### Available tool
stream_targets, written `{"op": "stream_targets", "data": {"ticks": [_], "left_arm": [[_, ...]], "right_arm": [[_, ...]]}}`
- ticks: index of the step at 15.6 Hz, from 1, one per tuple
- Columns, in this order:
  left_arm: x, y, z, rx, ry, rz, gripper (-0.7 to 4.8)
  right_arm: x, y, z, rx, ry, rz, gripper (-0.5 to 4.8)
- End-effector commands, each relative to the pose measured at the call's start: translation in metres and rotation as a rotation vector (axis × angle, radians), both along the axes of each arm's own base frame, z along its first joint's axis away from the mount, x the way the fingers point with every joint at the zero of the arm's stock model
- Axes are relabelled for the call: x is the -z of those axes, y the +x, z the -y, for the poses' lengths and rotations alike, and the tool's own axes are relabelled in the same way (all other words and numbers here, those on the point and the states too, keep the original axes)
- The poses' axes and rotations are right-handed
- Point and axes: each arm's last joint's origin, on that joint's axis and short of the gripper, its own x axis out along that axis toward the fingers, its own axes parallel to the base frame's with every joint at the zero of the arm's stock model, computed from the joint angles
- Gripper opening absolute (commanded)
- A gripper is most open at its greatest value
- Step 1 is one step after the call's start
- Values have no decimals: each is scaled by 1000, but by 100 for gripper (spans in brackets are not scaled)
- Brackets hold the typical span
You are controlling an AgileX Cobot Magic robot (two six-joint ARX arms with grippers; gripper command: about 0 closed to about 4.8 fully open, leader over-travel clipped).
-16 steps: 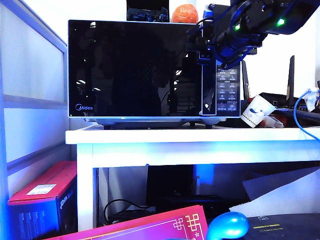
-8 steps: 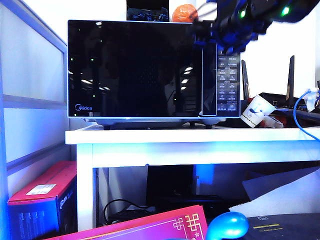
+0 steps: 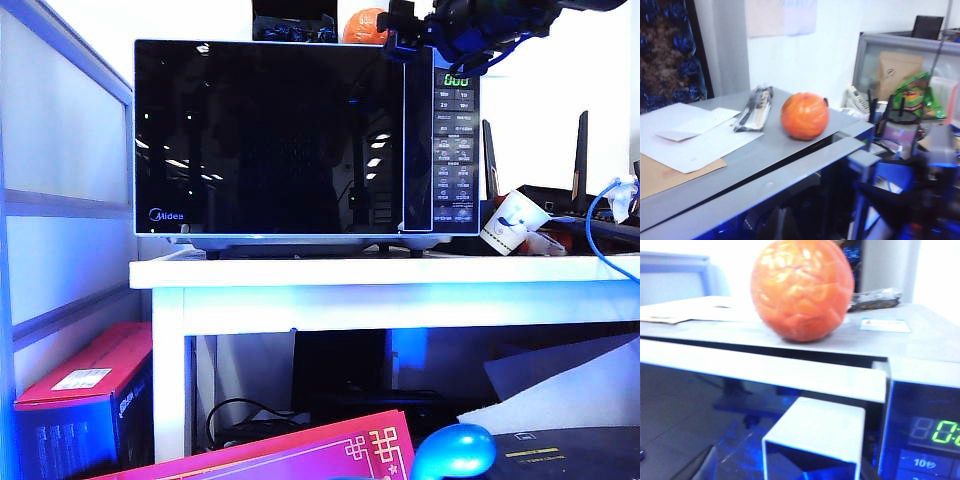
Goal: Open the microwave door, place the orange inside the microwave, then close the microwave door.
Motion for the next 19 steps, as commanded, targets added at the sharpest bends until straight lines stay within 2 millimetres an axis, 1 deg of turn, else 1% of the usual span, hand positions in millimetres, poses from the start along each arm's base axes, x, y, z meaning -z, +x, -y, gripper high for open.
{"op": "stream_targets", "data": {"ticks": [1, 4, 6, 7, 10, 12, 16, 19], "left_arm": [[6, 19, 5, -64, -9, 45, -4], [21, 45, 11, -181, -28, 74, -4], [29, 59, 15, -202, -40, 97, -4], [37, 69, 19, -202, -45, 108, -4], [55, 87, 25, -207, -29, 97, -4], [72, 101, 28, -273, -1, 87, -4], [82, 109, 31, -273, 10, 78, -4], [83, 110, 31, -273, 11, 76, -4]], "right_arm": [[-8, -5, -5, -125, -8, 39, 333], [-11, -7, -4, -120, -4, 49, 333], [-14, -8, -3, -108, 1, 60, 333], [-14, -8, -3, -109, 2, 61, 333], [-14, -8, -3, -109, 1, 60, 333], [-14, -9, -5, -157, -7, 64, 333], [-17, -10, -4, -159, 0, 94, 333], [-32, -16, -2, -160, 12, 155, 334]]}}
